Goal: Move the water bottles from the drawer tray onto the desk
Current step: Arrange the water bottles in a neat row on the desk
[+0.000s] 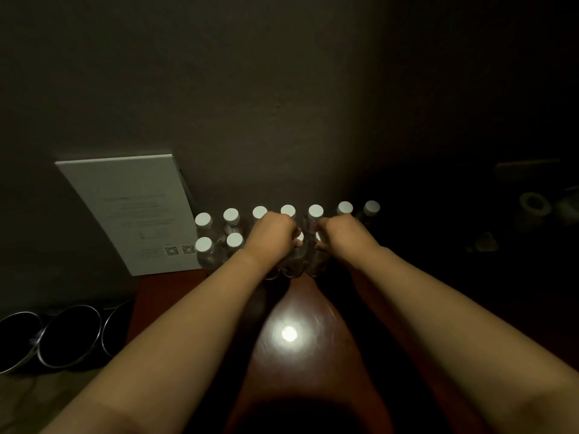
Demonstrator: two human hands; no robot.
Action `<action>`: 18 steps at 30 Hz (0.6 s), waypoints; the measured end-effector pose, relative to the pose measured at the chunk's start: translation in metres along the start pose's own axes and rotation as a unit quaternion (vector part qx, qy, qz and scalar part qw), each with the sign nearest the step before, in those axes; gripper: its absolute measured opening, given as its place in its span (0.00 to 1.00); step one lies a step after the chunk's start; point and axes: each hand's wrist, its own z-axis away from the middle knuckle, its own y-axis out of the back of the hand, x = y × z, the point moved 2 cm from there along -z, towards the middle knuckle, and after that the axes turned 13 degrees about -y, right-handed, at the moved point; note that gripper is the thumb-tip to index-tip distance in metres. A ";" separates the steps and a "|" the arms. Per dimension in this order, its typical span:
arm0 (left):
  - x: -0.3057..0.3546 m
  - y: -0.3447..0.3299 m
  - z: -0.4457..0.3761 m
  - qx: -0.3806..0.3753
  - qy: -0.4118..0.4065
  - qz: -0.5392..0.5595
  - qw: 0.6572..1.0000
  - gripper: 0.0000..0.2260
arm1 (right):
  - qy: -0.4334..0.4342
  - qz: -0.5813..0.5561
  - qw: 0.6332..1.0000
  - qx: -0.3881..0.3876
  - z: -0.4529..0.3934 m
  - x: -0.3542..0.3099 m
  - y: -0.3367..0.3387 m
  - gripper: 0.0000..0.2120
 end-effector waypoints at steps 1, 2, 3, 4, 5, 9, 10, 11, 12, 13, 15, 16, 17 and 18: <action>0.000 0.000 0.000 -0.001 -0.002 0.001 1.000 0.09 | -0.002 -0.002 1.000 -0.001 0.000 0.000 -0.001 0.14; 0.000 0.000 0.001 -0.003 -0.004 0.001 1.000 0.09 | -0.005 -0.004 1.000 -0.004 0.000 0.000 -0.001 0.14; 0.000 0.000 0.001 -0.005 -0.006 -0.001 1.000 0.09 | -0.008 -0.006 1.000 -0.007 0.000 -0.001 -0.002 0.15; 0.001 0.001 0.002 -0.006 -0.010 -0.007 1.000 0.09 | -0.011 -0.005 1.000 -0.012 0.000 -0.001 -0.002 0.16; 0.002 0.001 0.002 -0.006 -0.014 -0.013 1.000 0.09 | -0.012 -0.001 1.000 -0.015 0.001 -0.001 -0.003 0.17; 0.005 0.005 0.004 -0.014 -0.032 -0.032 0.999 0.09 | -0.023 0.019 0.999 -0.017 0.005 -0.004 -0.002 0.21; 0.006 0.008 0.006 -0.016 -0.039 -0.036 0.998 0.09 | -0.029 0.019 0.999 -0.015 0.007 -0.004 0.000 0.22; 0.008 0.011 0.007 -0.016 -0.045 -0.041 0.998 0.10 | -0.037 0.018 0.999 -0.011 0.010 -0.003 0.003 0.22; 0.009 0.014 0.009 -0.012 -0.048 -0.044 0.998 0.10 | -0.044 0.018 0.999 -0.003 0.013 -0.003 0.007 0.21; 0.010 0.018 0.011 -0.005 -0.049 -0.048 0.998 0.11 | -0.050 0.022 0.998 0.009 0.016 -0.002 0.012 0.19; 0.012 0.027 0.018 0.007 -0.046 -0.061 0.997 0.12 | -0.054 0.031 0.997 0.034 0.024 0.000 0.025 0.17; 0.013 0.033 0.022 0.007 -0.045 -0.073 0.996 0.13 | -0.051 0.038 0.997 0.045 0.029 0.000 0.033 0.18; 0.015 0.039 0.028 0.007 -0.044 -0.084 0.995 0.13 | -0.047 0.046 0.996 0.052 0.035 -0.002 0.041 0.18; 0.016 0.045 0.035 0.007 -0.043 -0.092 0.995 0.14 | -0.040 0.056 0.996 0.057 0.041 -0.004 0.049 0.19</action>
